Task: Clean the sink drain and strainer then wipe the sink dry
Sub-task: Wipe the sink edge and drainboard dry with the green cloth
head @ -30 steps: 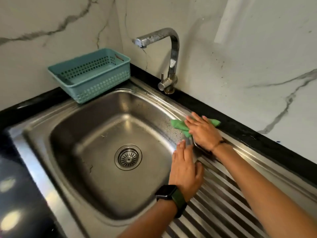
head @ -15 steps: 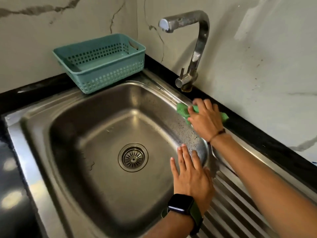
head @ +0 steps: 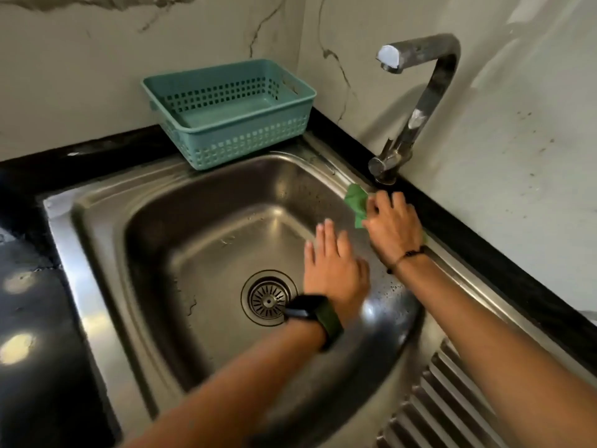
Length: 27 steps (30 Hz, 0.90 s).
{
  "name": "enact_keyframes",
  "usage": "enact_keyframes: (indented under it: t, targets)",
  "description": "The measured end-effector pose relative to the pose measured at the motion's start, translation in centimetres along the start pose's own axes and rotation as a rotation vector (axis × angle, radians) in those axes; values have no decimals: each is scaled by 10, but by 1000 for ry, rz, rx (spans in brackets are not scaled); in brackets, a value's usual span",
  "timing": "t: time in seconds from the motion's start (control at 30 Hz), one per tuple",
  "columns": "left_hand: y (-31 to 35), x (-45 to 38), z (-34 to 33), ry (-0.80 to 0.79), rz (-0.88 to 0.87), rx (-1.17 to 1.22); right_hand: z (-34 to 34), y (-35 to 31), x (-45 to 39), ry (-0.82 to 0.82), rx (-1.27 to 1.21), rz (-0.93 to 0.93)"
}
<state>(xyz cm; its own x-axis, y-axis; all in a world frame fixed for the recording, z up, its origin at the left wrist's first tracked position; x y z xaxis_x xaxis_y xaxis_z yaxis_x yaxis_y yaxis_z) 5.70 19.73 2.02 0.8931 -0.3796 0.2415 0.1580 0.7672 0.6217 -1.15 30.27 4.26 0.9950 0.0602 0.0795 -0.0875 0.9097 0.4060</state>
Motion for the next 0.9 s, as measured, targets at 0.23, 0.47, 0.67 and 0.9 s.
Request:
enact_keyframes:
  t: [0.23,0.47,0.67,0.9]
  targets:
    - [-62,-83,95,-16,-102,-137,-11,-5,20,-94,78,-99]
    - [-76,-157,126,-91,-119,-272,8,-50,-48,-103,104,-187]
    - [-91,-163,124,-44,-198,-185,26,-85,-127,-15,-253,-108]
    - [-88,-133,122,-83,-167,-241,29,-57,-116,-114,-209,-73]
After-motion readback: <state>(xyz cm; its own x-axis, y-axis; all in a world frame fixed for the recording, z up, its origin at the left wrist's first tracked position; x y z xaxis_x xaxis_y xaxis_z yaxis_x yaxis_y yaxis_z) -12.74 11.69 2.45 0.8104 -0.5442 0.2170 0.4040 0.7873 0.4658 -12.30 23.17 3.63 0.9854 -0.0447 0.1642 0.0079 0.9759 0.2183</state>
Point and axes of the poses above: each hand's wrist, its own x-axis away from the middle knuckle, its own z-axis out of the back of the hand, y = z × x, the point moved 4 cm from there along -x, towards the middle knuckle, and after that the axes turned 15 degrees about -y, right-handed, at the moved point
